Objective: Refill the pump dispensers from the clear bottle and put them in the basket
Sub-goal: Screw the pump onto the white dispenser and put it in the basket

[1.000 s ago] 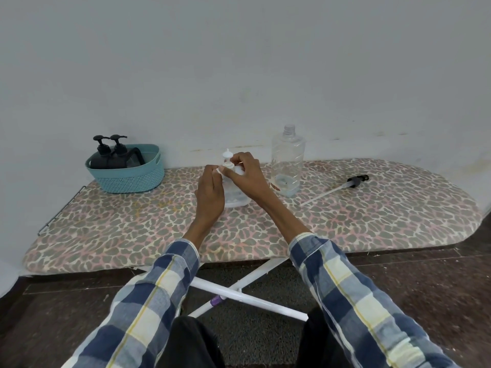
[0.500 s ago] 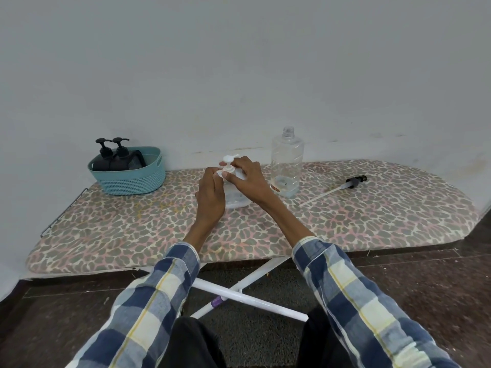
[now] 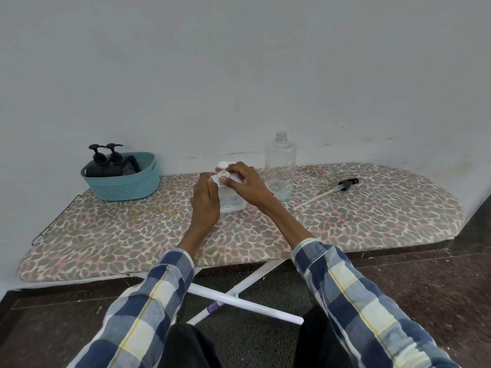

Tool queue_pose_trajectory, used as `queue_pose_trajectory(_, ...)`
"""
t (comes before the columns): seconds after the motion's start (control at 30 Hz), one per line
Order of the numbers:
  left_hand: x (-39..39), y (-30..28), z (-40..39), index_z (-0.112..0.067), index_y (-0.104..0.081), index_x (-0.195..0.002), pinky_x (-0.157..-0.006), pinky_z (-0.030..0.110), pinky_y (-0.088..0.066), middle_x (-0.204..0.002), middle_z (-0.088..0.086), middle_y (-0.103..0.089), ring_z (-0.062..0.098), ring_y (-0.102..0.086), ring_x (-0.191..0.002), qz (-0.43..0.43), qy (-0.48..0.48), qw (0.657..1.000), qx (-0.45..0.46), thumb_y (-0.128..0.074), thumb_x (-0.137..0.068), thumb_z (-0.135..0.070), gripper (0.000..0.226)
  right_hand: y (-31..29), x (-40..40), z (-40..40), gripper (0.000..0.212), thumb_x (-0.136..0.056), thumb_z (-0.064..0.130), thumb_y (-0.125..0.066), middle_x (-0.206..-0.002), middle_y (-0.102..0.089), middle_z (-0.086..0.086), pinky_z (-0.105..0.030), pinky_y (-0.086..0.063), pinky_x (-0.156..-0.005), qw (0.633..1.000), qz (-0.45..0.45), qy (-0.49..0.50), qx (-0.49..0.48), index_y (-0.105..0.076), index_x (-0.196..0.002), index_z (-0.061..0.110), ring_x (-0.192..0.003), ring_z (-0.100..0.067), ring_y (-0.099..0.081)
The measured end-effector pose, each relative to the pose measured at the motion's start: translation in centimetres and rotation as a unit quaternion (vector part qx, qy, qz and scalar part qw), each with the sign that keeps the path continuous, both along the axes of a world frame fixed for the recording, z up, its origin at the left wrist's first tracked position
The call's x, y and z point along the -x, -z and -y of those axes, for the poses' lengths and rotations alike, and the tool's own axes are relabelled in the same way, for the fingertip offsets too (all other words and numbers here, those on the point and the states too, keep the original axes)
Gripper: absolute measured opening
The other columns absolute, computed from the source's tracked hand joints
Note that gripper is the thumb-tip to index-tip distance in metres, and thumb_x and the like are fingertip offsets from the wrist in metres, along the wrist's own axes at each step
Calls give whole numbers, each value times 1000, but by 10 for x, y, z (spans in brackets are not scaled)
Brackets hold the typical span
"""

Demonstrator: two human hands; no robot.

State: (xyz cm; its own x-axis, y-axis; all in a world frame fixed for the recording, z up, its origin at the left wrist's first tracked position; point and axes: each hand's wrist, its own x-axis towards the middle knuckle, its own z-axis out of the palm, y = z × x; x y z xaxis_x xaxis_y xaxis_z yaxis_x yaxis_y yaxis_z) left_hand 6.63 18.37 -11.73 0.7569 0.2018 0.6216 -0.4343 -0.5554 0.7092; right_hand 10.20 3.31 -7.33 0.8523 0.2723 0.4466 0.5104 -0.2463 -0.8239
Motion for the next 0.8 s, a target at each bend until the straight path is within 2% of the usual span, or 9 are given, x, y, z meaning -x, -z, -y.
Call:
queue_pose_trajectory(0.1,-2,2,1,-24,-52,-113,-86,46,-46,-101,-11,-56,19,-55,-94,-8,-13,1000,2,-27,-117,-36,28,0,-3,-2,34,-98,21,-78,-116,-66,-1,-6,-41,-86,1000,10,25,14,-73,-125,0,-107,-16,-63)
queue_pose_trajectory(0.13,-2,1,1,-24,-51,-112,-85,46,-46,-99,-13,-55,18,-54,-92,-11,-15,1000,5,-27,-116,-36,28,-1,-2,-5,34,-97,20,-79,-113,-65,0,-7,-41,-86,999,16,37,14,-73,-123,-1,-106,-16,-62)
queue_pose_trajectory(0.27,-3,1,2,-17,-56,-117,-83,45,-46,-103,-5,-59,22,-58,-93,-11,-15,1000,13,-27,-116,-40,37,2,1,-17,33,-97,26,-77,-115,-66,-6,-39,-47,-103,997,15,67,26,-72,-120,3,-118,-31,-59)
queue_pose_trajectory(0.37,-3,1,1,-15,-56,-118,-87,50,-48,-106,-2,-61,26,-59,-97,-20,-20,1000,7,-26,-116,-42,41,3,2,-16,35,-97,32,-74,-119,-65,-8,-47,-45,-108,998,15,62,24,-72,-121,6,-119,-29,-58)
queue_pose_trajectory(0.5,-1,0,3,-14,-58,-123,-90,47,-47,-111,-4,-62,24,-60,-102,-12,-12,1000,14,-27,-116,-40,41,4,0,-6,34,-106,30,-67,-121,-59,0,-41,-37,-111,998,13,20,51,-70,-132,9,-116,-18,-48)
queue_pose_trajectory(0.57,1,-1,4,-14,-57,-123,-89,47,-47,-110,-4,-61,23,-60,-100,-5,-14,1000,12,-27,-116,-41,41,5,-2,-4,35,-105,30,-68,-118,-57,5,-35,-39,-104,999,8,15,48,-71,-132,9,-116,-20,-51)
queue_pose_trajectory(0.67,1,1,4,-15,-56,-117,-86,52,-48,-104,-3,-59,24,-58,-95,-11,-31,999,14,-25,-115,-44,42,2,0,-8,33,-100,24,-76,-111,-60,3,-24,-41,-90,999,10,42,24,-75,-125,2,-106,-16,-58)
queue_pose_trajectory(0.73,0,1,4,-15,-56,-118,-88,55,-49,-105,-4,-59,26,-59,-97,-13,-39,999,16,-25,-115,-44,43,0,3,-11,32,-97,22,-78,-107,-61,0,-27,-43,-89,998,21,53,19,-77,-120,1,-102,-18,-61)
queue_pose_trajectory(0.8,-1,1,5,-15,-56,-118,-90,57,-49,-105,-4,-59,26,-59,-98,-16,-46,999,14,-25,-115,-44,42,0,3,-15,33,-95,26,-77,-106,-62,-2,-37,-49,-94,998,20,59,22,-78,-118,3,-105,-25,-63)
